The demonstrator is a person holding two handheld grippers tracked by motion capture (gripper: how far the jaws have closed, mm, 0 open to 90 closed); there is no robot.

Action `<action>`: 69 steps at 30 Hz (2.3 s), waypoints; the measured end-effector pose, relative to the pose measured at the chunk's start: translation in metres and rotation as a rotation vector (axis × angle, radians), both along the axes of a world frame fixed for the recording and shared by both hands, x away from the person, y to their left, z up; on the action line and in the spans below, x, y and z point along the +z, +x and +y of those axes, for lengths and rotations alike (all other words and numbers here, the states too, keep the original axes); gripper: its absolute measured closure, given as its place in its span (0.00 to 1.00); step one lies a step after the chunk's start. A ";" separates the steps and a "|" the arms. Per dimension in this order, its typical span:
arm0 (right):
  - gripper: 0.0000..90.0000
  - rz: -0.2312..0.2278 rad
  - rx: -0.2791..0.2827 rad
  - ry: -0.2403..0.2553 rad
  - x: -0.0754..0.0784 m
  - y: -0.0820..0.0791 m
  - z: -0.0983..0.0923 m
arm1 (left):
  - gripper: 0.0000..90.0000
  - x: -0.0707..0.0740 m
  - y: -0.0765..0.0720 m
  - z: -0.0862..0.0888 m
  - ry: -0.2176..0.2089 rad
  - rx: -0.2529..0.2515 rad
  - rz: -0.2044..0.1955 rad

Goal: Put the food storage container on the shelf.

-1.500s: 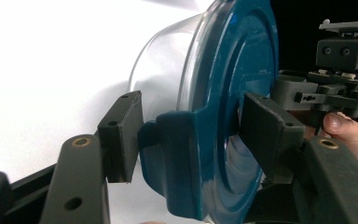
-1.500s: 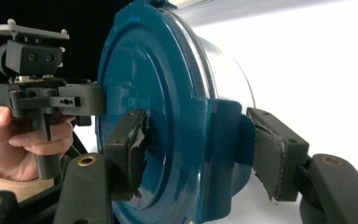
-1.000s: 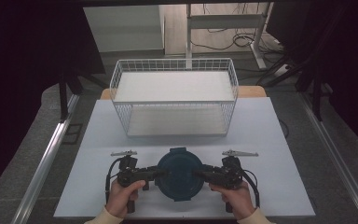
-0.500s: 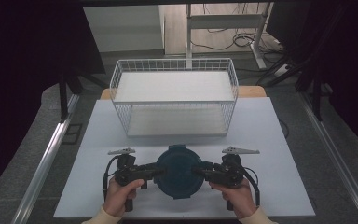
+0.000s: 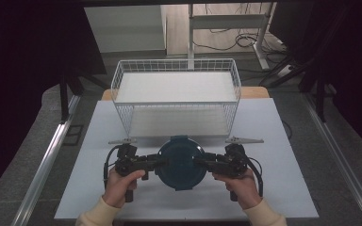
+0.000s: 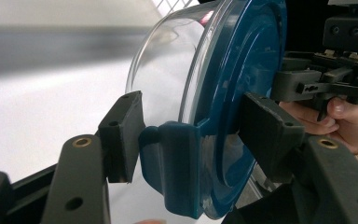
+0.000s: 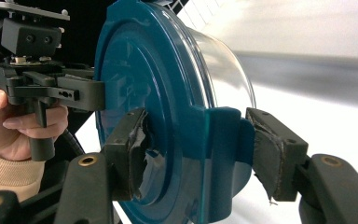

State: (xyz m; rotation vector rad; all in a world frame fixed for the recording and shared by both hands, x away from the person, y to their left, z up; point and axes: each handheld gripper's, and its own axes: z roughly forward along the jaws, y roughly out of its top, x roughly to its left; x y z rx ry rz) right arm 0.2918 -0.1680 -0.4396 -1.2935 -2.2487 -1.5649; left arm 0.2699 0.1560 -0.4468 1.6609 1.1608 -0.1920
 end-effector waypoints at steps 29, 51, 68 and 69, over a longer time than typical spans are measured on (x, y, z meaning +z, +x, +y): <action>0.46 -0.143 0.017 0.012 0.107 0.042 0.005 | 0.45 0.109 0.039 0.004 0.023 0.009 -0.163; 0.46 -0.164 0.047 -0.001 0.150 0.081 0.013 | 0.46 0.149 0.073 0.012 0.038 0.006 -0.175; 0.46 -0.181 0.052 -0.006 0.177 0.118 0.018 | 0.46 0.172 0.112 0.017 0.046 -0.010 -0.190; 0.46 -0.176 0.052 -0.004 0.176 0.121 0.018 | 0.46 0.172 0.116 0.018 0.047 -0.010 -0.185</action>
